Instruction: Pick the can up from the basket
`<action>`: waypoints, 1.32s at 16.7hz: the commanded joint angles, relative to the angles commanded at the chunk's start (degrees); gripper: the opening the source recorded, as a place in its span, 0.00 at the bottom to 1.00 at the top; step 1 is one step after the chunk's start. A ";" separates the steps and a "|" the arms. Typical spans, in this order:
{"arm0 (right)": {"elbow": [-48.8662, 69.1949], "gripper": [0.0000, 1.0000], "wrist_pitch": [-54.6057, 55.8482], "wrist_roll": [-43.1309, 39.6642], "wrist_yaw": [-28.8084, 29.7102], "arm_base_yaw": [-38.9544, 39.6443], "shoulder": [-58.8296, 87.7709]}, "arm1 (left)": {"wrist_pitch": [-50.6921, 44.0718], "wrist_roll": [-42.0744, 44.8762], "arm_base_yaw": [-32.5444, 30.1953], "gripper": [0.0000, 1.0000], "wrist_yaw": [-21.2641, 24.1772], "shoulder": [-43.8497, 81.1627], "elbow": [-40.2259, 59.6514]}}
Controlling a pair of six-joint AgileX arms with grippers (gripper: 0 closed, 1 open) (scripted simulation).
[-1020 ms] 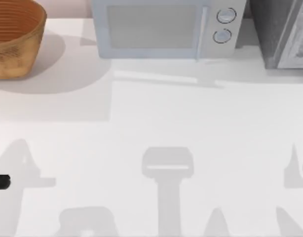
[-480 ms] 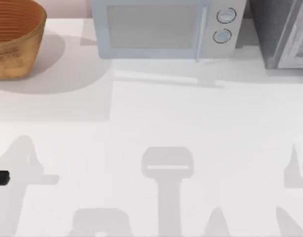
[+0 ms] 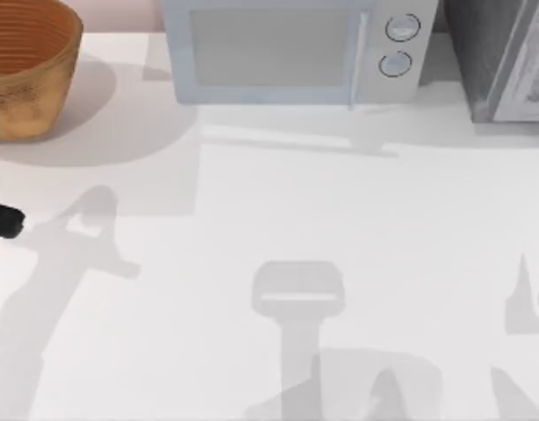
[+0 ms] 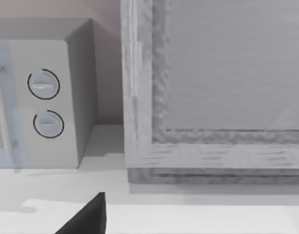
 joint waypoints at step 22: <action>0.00 1.00 0.00 0.00 0.00 0.00 0.00 | 39.64 3.36 -6.65 0.00 36.73 70.42 33.52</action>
